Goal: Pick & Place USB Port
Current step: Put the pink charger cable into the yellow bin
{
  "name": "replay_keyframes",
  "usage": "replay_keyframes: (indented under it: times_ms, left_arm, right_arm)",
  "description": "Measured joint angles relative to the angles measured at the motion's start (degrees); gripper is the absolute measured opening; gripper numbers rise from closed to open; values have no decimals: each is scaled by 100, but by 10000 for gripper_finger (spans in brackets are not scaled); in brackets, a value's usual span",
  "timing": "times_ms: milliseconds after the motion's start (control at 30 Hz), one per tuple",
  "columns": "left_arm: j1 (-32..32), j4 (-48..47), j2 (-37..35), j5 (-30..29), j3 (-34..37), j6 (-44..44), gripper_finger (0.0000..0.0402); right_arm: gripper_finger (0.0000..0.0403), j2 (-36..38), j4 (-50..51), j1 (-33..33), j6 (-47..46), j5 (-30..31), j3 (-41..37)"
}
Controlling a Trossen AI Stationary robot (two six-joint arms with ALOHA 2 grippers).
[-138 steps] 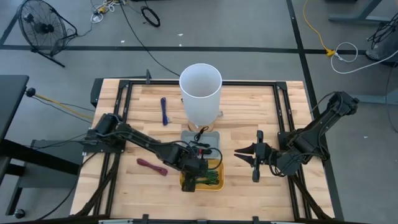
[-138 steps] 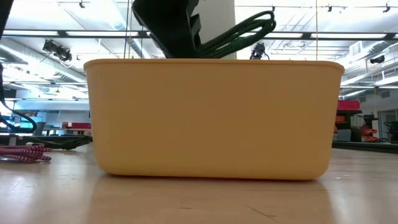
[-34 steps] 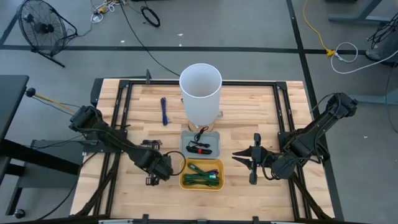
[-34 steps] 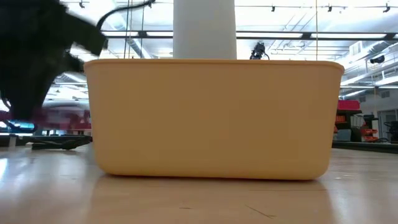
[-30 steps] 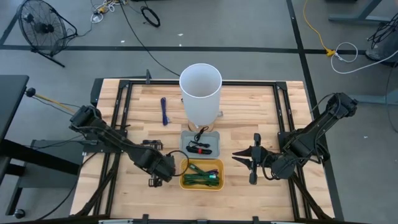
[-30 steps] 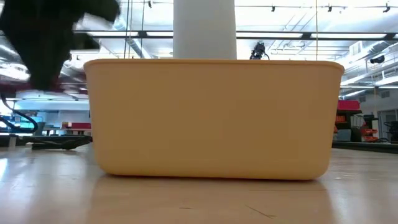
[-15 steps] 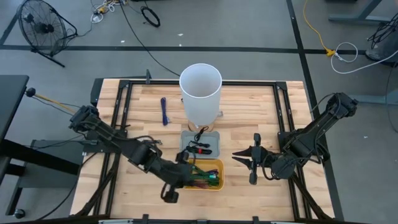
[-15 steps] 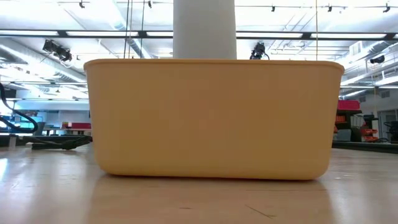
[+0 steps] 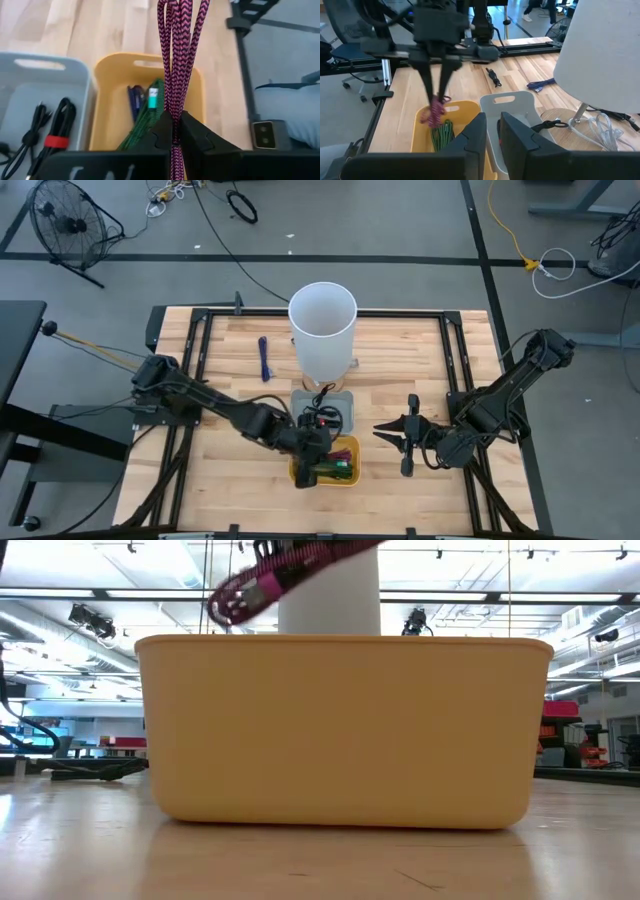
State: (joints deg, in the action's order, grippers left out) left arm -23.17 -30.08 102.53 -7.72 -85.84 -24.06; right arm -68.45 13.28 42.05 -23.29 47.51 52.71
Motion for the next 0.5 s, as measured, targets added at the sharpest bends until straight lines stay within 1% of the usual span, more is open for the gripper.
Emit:
replay_keyframes:
  times_ms: [233,333,400,500]
  left_arm:
    - [154,-57,79,4,0,-139,16]
    - [154,-157,80,4,0,-375,16]
    - [154,-156,79,6,0,-383,30]
    - [139,-146,77,8,0,-386,71]
  right_arm:
    - [58,0,2,1,0,0,0]
    - [58,0,2,-1,0,0,0]
    - [58,0,4,-1,0,0,0]
    - [58,0,4,0,0,0,2]
